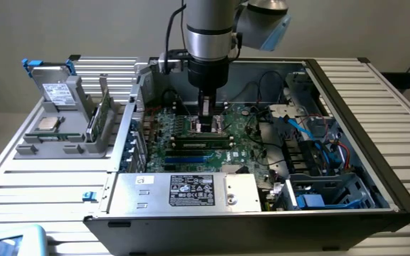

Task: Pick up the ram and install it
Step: 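Press down the ram until it locks into place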

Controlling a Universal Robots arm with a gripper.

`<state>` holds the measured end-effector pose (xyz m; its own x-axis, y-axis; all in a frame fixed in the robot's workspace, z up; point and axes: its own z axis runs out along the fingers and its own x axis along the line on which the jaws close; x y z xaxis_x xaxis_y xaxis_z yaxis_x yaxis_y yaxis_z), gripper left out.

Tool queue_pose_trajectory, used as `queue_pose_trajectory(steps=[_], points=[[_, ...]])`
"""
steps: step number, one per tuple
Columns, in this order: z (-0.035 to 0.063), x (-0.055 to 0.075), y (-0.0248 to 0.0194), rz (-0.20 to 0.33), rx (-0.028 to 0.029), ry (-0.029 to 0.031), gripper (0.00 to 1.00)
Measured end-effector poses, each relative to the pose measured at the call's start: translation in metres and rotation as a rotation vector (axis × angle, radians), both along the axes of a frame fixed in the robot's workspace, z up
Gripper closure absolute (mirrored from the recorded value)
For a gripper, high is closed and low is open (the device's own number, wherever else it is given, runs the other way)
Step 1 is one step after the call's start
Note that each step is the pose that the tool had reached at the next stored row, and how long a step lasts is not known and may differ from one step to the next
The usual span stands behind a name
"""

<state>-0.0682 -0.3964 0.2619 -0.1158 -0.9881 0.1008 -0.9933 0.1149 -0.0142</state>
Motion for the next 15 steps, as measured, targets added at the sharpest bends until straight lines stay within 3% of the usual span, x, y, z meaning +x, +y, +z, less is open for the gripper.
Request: queue_pose_trajectory(steps=[15], points=[[-0.0009,0.0000,-0.0006,-0.238,0.0002,-0.0001,0.89]])
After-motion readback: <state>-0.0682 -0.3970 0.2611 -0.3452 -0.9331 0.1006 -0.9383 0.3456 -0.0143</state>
